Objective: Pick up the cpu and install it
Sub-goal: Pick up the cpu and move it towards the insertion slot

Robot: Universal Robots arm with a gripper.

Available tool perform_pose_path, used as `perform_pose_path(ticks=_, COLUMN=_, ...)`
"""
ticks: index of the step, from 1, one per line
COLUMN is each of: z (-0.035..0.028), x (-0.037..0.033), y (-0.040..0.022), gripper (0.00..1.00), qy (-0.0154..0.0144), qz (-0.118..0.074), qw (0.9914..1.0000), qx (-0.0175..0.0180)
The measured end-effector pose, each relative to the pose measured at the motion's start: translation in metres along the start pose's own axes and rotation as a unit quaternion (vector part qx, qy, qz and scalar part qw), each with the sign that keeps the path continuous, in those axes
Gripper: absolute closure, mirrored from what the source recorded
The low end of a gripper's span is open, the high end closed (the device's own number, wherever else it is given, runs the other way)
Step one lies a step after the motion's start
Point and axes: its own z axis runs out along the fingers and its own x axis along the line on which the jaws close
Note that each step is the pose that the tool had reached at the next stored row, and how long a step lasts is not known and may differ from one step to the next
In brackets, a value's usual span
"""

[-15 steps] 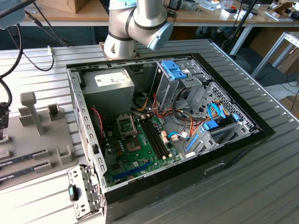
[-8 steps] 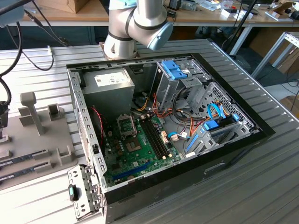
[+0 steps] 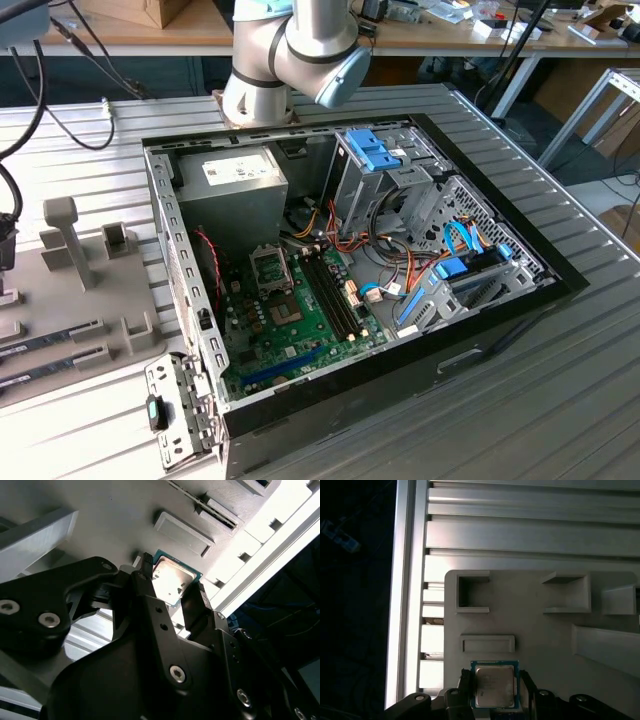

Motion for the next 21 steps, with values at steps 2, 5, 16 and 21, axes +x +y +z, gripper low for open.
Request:
perform_pose_path(ticks=2, z=-0.0013, x=0.0000, y=0.0001, gripper=0.53, qy=0.0000, qz=0.000, qw=1.00000, qx=0.0000)
perform_pose_path(ticks=5, z=-0.0031, x=-0.0001, y=0.0001, gripper=0.53, qy=0.0001, qz=0.000, qw=1.00000, qx=0.0000)
perform_pose_path(ticks=16, z=-0.0072, x=-0.0002, y=0.0003, gripper=0.53, qy=0.0000, qz=0.000, qw=1.00000, qx=0.0000)
perform_pose_path(ticks=21, z=-0.0083, x=-0.0002, y=0.0004, gripper=0.53, qy=0.0000, qz=0.000, qw=1.00000, qx=0.0000)
